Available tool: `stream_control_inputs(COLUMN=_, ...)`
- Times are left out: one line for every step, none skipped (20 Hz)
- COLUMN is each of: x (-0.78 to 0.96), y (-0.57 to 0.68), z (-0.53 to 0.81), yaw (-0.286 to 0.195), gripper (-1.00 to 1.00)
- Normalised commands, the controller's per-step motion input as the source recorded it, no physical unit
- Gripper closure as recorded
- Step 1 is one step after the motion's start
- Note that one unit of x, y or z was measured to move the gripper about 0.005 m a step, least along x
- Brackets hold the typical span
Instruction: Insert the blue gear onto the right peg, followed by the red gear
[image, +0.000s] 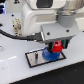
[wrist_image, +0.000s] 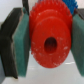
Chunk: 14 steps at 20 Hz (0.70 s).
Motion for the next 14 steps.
stream_control_inputs(x=0.08, y=-0.10, z=0.27, yaw=0.000, gripper=1.00)
stream_control_inputs(x=0.13, y=-0.18, z=0.21, yaw=0.000, gripper=1.00)
stream_control_inputs(x=0.08, y=-0.15, z=0.25, yaw=0.000, gripper=1.00)
stream_control_inputs(x=0.13, y=-0.18, z=0.19, yaw=0.000, gripper=1.00)
stream_control_inputs(x=0.14, y=-0.14, z=0.15, yaw=0.000, gripper=1.00)
stream_control_inputs(x=0.13, y=-0.16, z=0.05, yaw=0.000, gripper=1.00)
stream_control_inputs(x=0.13, y=-0.15, z=0.03, yaw=0.000, gripper=1.00)
stream_control_inputs(x=0.18, y=-0.25, z=-0.19, yaw=0.000, gripper=1.00)
stream_control_inputs(x=0.16, y=-0.25, z=-0.11, yaw=0.000, gripper=1.00)
stream_control_inputs(x=0.16, y=-0.22, z=-0.11, yaw=0.000, gripper=1.00)
stream_control_inputs(x=0.18, y=-0.20, z=-0.16, yaw=0.000, gripper=1.00)
stream_control_inputs(x=0.14, y=-0.24, z=-0.19, yaw=0.000, gripper=1.00)
stream_control_inputs(x=0.15, y=-0.20, z=-0.19, yaw=0.000, gripper=1.00)
stream_control_inputs(x=0.14, y=-0.20, z=-0.23, yaw=0.000, gripper=1.00)
